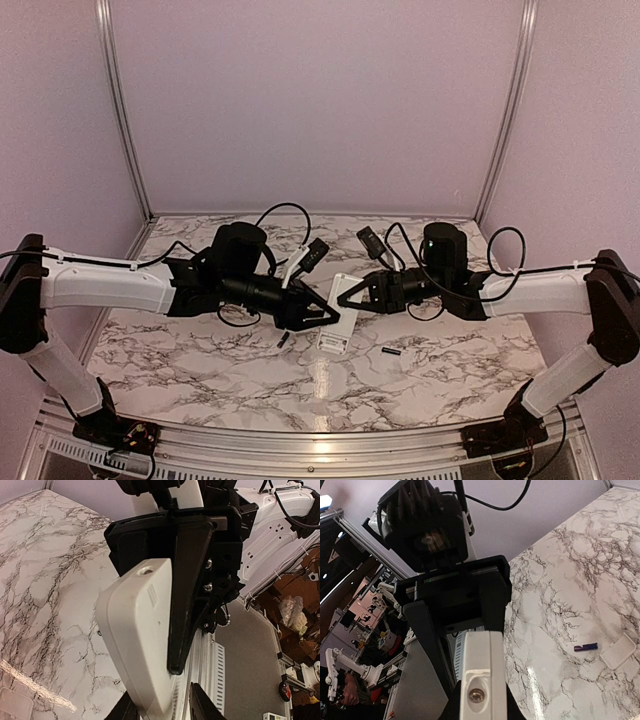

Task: Load the batteries into the remote control
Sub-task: Pass from the right arm to the left, then pass from the left arm to the right

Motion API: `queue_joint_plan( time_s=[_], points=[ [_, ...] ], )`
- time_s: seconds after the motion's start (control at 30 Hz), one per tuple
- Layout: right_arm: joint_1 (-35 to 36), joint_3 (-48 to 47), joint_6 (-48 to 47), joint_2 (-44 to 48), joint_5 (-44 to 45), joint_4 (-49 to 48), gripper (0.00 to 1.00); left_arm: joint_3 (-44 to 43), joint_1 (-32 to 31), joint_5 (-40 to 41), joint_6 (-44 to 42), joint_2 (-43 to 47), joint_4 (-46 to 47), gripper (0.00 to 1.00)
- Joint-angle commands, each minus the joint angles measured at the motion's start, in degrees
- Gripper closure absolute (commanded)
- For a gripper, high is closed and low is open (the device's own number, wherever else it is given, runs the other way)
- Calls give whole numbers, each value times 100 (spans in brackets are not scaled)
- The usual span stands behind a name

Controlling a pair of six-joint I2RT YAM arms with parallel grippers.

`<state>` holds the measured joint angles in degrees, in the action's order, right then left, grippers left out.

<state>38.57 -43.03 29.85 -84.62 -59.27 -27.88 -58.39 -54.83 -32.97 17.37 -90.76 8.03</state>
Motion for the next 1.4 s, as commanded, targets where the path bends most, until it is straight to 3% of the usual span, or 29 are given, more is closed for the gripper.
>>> queue_joint_plan(
  time_s=[0.0, 0.2, 0.4, 0.5, 0.97, 1.07, 1.1, 1.23, 1.3, 1.37],
  points=[
    [54, -169, 309, 112, -209, -539, 100, 118, -24, -336, 140, -148, 577, 69],
    [50, -140, 473, 157, -217, -711, 97, 228, -19, -500, 318, -102, 945, 95],
    [53, -11, 864, 189, -150, -1179, 62, 448, -6, -508, 742, -57, 1767, 100],
    [52, 118, 1090, 193, -105, -1536, 55, 594, 14, -492, 969, -38, 2202, 100],
    [50, 190, 1200, 145, -58, -1752, 81, 725, 95, -493, 1460, -144, 2847, 100],
    [53, 197, 1217, 162, -78, -1779, 96, 675, 110, -524, 1487, -209, 2755, 100],
    [50, 186, 1172, 179, -46, -1697, 100, 638, 135, -501, 1450, -202, 2608, 94],
    [47, 95, 802, 283, 245, -937, 100, 781, 368, -154, 1182, 257, 1803, 50],
    [18, 49, 573, 326, 447, -492, 100, 750, 474, 274, 712, 587, 873, 39],
    [-33, 64, 419, 367, 577, -255, 100, 700, 499, 1027, 163, 891, -70, 35]
  ],
)
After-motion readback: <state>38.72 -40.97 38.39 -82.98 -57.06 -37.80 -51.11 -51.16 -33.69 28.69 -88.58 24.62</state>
